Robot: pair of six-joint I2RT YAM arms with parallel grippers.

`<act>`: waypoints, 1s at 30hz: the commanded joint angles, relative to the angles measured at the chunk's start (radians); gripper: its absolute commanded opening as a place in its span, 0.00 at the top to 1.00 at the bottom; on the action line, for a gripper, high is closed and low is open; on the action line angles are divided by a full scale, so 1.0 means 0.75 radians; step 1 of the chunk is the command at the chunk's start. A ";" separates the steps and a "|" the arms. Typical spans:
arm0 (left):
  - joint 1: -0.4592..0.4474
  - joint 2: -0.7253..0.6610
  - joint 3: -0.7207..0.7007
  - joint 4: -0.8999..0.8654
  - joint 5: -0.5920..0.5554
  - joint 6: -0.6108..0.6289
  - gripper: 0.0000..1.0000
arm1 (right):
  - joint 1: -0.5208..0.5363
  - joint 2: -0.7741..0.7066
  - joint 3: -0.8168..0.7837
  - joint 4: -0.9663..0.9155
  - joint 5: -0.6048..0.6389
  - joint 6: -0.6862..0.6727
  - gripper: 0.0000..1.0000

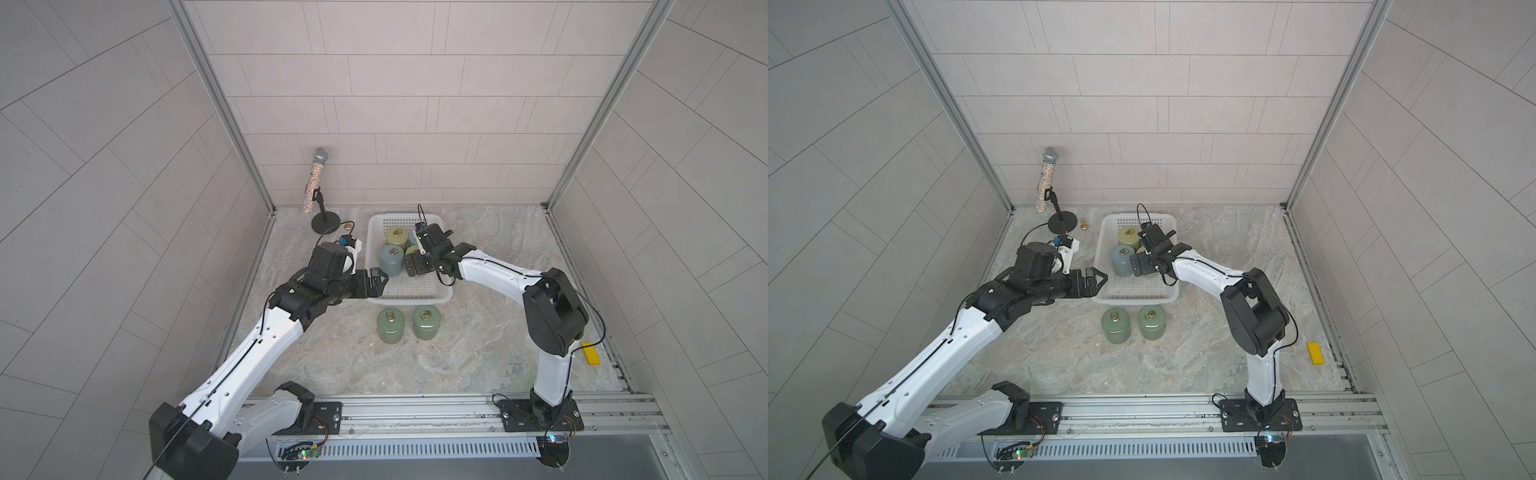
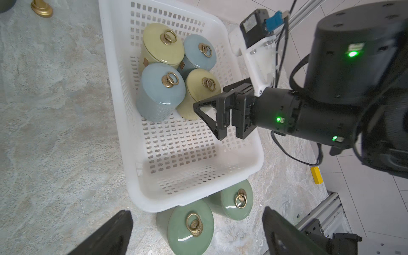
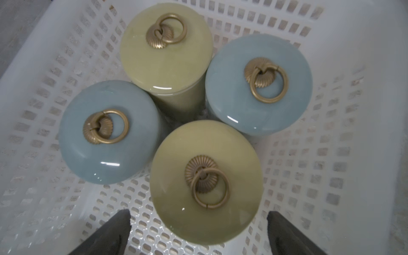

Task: Take the tea canister out of the basket
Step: Pick up the tea canister from the basket.

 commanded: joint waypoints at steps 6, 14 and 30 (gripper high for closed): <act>0.016 -0.027 0.050 -0.017 -0.021 0.018 0.00 | -0.013 0.103 0.088 -0.003 0.062 -0.021 0.00; 0.019 -0.017 0.060 -0.018 -0.015 0.011 0.00 | -0.021 0.182 0.126 -0.003 0.048 -0.021 0.03; 0.022 -0.024 0.061 -0.021 -0.011 0.001 0.00 | -0.028 0.249 0.148 -0.007 0.068 -0.027 0.09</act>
